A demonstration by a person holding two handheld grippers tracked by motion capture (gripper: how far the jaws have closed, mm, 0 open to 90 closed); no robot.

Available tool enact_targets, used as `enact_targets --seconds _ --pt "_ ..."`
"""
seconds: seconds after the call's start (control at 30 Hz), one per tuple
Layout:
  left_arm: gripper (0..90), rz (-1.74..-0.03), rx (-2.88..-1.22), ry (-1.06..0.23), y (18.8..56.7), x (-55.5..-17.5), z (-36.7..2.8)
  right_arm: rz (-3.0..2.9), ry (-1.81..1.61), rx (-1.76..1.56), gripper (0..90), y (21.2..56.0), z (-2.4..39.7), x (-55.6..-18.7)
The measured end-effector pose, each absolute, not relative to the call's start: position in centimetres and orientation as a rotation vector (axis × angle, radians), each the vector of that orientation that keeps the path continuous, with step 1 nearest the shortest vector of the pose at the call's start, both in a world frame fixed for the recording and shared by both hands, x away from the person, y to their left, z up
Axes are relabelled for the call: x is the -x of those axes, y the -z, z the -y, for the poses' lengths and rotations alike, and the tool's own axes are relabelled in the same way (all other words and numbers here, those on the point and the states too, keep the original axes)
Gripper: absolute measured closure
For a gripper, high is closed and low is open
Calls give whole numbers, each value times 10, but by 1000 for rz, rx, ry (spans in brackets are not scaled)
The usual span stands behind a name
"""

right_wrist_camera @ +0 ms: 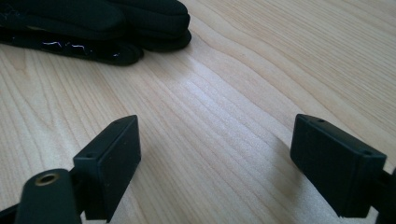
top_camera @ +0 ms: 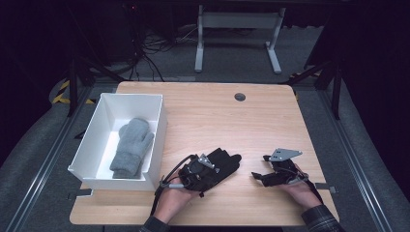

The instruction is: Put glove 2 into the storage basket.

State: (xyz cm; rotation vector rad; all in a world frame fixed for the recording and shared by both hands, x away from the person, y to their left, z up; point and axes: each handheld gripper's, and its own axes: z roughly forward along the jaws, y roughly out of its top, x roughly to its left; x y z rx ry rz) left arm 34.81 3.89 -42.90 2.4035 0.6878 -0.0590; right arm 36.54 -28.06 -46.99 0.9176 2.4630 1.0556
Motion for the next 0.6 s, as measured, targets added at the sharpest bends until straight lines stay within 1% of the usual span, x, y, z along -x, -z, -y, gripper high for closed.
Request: enact_targets --seconds 0.17,0.27,0.33,0.53,0.6 --pt "483 -685 -2393 -50 422 -354 -40 -2464 -1055 -917 165 470 281 -365" --pt "385 -681 -2378 -86 422 -361 -40 -2464 -1054 -916 165 470 281 -365" --pt "349 -678 -2376 -120 422 -366 -40 -2464 -1054 -917 165 470 281 -365" --pt "326 -697 -2387 -160 429 -375 -38 -2463 -1054 -917 164 470 280 -365" --pt "306 -702 -2394 -174 433 -376 -37 -2463 -1054 -917 164 470 280 -365"
